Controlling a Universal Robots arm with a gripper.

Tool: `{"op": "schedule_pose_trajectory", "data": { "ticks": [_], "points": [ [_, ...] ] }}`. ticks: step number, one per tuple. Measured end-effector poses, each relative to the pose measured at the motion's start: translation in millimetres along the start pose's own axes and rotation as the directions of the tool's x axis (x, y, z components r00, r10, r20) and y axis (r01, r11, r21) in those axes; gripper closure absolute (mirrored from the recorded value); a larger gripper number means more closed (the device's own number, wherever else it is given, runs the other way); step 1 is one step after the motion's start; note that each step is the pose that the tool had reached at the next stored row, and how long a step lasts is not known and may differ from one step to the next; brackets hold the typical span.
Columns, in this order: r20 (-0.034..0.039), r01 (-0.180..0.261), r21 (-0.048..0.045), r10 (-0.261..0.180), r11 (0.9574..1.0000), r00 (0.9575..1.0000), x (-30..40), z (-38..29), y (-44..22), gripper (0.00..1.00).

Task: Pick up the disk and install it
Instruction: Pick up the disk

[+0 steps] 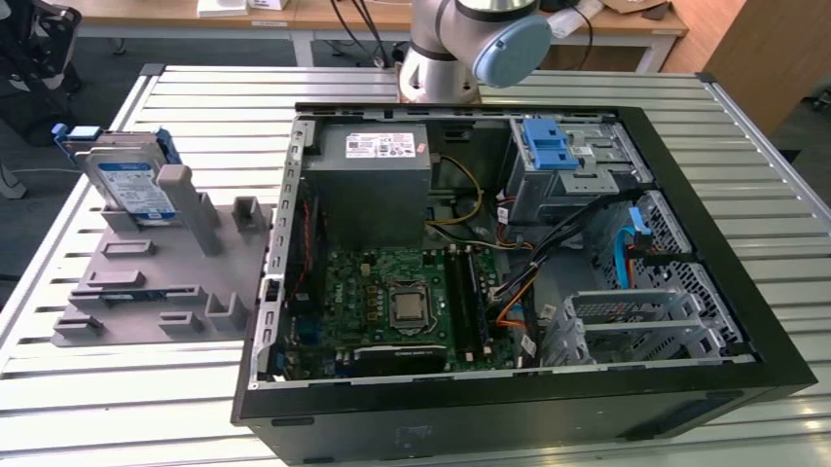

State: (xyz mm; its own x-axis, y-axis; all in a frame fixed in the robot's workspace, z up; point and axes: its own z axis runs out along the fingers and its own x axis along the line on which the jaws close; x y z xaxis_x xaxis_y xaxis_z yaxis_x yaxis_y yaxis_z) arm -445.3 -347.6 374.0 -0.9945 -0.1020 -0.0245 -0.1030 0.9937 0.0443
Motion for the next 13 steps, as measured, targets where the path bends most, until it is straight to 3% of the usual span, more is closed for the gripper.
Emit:
{"op": "schedule_pose_trajectory", "data": {
  "ticks": [8,13],
  "points": [
    [-0.0029,0.068,-0.0017,-0.068,0.9977,0.9977,0.0,0.0,0.0,0.89],
    [-0.0034,0.078,-0.0021,-0.078,0.9969,0.9969,0.0,0.0,0.0,0.89]
  ]
}}
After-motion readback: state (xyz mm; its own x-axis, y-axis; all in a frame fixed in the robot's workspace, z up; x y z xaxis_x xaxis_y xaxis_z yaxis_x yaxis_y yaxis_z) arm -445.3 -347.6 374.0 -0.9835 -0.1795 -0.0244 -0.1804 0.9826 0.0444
